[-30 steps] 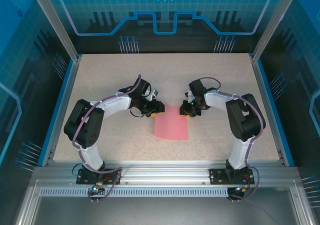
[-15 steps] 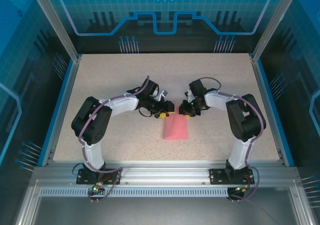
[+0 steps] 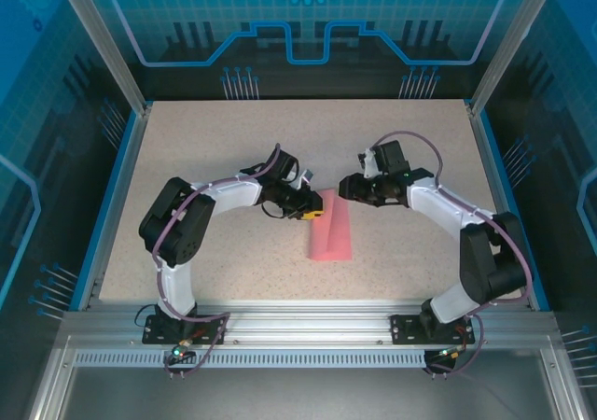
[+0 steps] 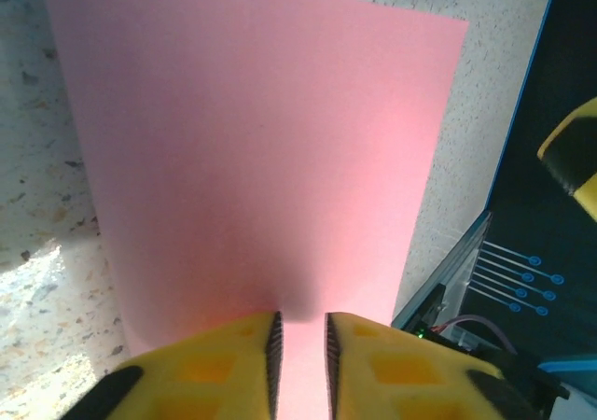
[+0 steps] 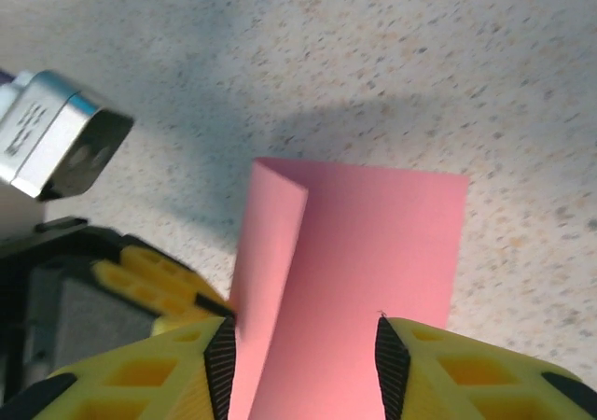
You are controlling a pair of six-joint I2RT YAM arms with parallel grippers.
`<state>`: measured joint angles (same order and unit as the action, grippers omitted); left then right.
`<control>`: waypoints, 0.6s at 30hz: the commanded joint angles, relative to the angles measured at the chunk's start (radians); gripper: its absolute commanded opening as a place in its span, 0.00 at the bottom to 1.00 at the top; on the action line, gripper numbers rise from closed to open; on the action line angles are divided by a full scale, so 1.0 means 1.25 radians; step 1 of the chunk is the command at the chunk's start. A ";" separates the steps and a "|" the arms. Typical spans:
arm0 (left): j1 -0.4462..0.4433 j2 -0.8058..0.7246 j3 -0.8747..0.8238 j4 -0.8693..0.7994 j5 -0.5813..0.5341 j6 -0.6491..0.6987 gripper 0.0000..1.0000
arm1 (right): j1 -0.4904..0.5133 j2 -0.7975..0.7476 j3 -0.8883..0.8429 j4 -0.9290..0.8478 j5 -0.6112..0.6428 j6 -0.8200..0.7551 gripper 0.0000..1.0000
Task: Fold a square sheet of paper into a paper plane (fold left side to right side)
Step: First fold in half a square sheet of paper at the center of the table.
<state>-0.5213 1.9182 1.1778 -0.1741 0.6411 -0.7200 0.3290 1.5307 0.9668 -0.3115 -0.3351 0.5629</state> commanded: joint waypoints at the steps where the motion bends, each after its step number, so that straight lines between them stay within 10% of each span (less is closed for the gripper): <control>1: -0.007 0.017 0.025 -0.002 -0.010 -0.003 0.16 | 0.003 -0.007 -0.055 0.061 -0.118 0.060 0.49; 18: -0.012 0.028 0.032 -0.009 -0.015 -0.004 0.10 | 0.051 0.044 -0.128 0.146 -0.171 0.125 0.40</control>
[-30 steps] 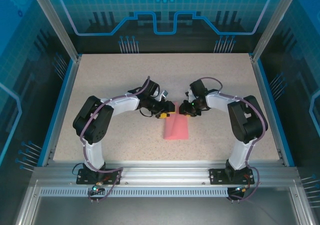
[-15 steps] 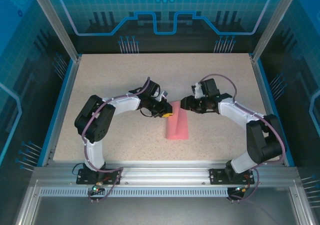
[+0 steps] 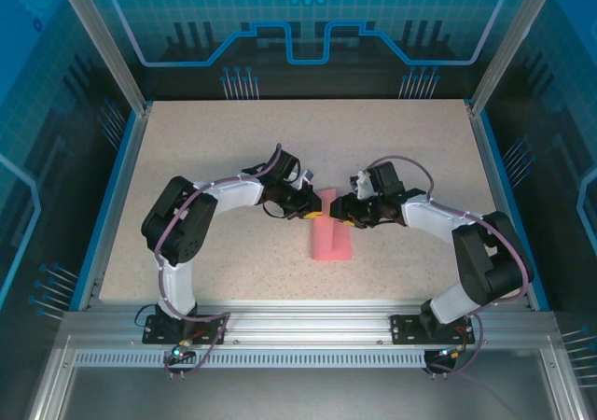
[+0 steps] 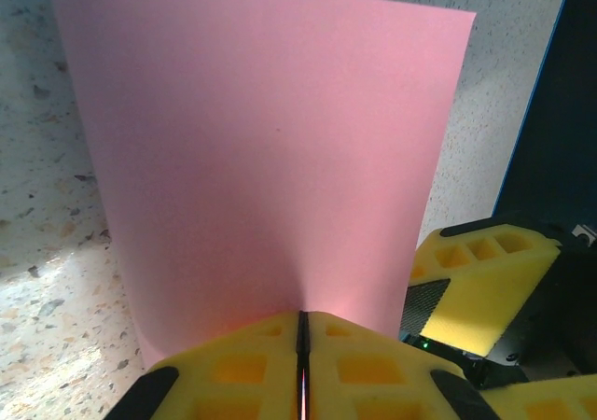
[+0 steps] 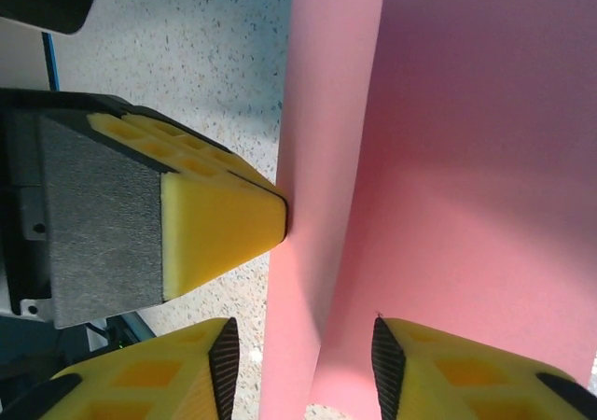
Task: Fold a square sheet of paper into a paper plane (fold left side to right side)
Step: First fold in half a square sheet of paper at the center of the table.
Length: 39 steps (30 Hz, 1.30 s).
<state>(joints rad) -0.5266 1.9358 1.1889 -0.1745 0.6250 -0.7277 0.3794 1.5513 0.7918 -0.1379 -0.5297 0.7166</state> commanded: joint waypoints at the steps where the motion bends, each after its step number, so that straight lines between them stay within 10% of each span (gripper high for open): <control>1: -0.008 0.012 0.026 -0.009 -0.002 0.002 0.10 | 0.011 0.032 0.015 0.006 -0.011 0.001 0.38; 10: -0.007 -0.038 0.015 -0.049 -0.056 0.042 0.22 | 0.010 0.066 0.053 -0.062 0.050 -0.044 0.01; 25: -0.026 -0.011 0.045 -0.154 -0.121 0.087 0.53 | 0.010 0.111 0.102 -0.180 0.171 -0.090 0.05; 39: -0.053 0.067 0.110 -0.204 -0.136 0.086 0.53 | 0.012 0.128 0.102 -0.192 0.190 -0.092 0.09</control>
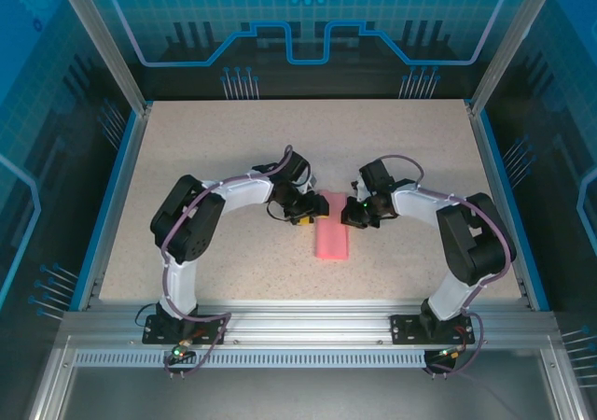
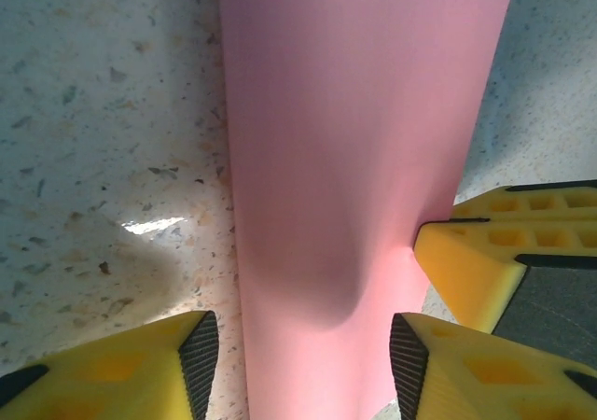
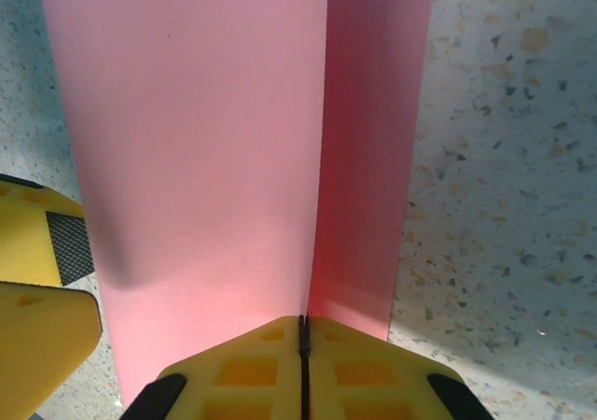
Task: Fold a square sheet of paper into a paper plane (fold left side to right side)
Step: First fold in half a square sheet of paper at the center of the table.
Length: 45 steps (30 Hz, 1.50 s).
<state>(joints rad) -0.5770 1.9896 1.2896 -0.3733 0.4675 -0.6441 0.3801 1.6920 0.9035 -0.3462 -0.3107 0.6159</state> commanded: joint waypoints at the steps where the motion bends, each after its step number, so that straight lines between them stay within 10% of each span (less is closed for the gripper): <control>1: -0.013 0.029 0.034 -0.051 -0.011 0.019 0.52 | 0.011 0.014 0.012 -0.026 0.018 -0.011 0.09; 10: -0.026 0.065 0.065 -0.102 -0.045 0.023 0.49 | 0.011 -0.006 0.012 -0.038 0.049 -0.021 0.22; 29: -0.043 0.114 0.122 -0.168 -0.058 0.046 0.49 | -0.058 -0.355 -0.148 -0.013 0.239 0.035 0.83; 45: -0.059 0.168 0.188 -0.240 -0.081 0.069 0.53 | -0.116 -0.455 -0.186 -0.054 0.237 0.026 0.86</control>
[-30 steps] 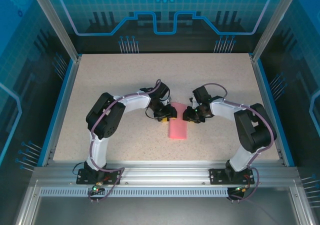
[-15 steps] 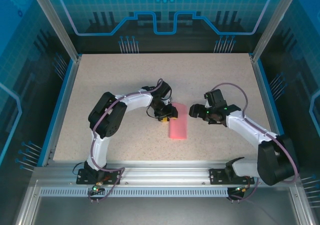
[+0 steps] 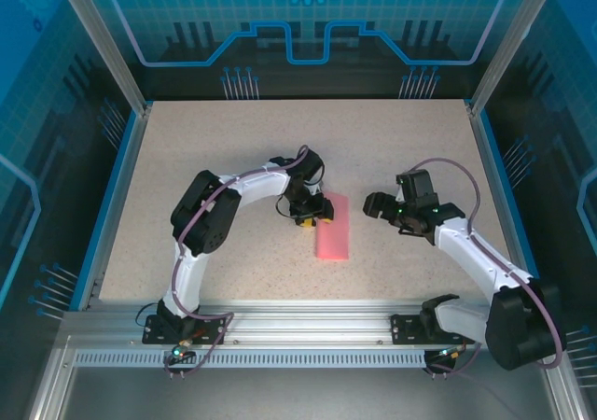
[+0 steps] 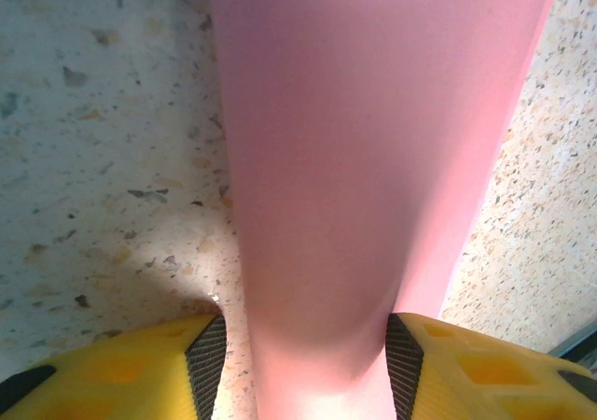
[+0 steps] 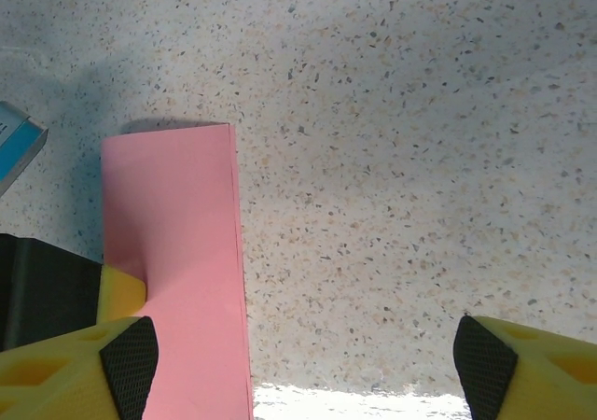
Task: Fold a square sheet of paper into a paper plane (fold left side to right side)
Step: First fold in half a square sheet of paper at the center of the table.
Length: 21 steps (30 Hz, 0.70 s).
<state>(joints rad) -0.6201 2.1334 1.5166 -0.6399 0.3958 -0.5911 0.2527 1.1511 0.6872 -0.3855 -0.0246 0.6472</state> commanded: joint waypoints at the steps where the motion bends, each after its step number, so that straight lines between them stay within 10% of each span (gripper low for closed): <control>1: -0.025 0.054 0.009 -0.028 -0.026 0.027 0.53 | -0.017 -0.026 -0.014 -0.023 0.007 0.001 0.86; 21: -0.029 0.076 0.033 -0.055 -0.043 0.026 0.54 | -0.027 -0.042 -0.022 -0.034 -0.010 0.004 0.87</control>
<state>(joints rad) -0.6312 2.1574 1.5631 -0.6952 0.3702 -0.5735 0.2325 1.1179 0.6731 -0.4042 -0.0299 0.6476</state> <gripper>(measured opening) 0.538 0.871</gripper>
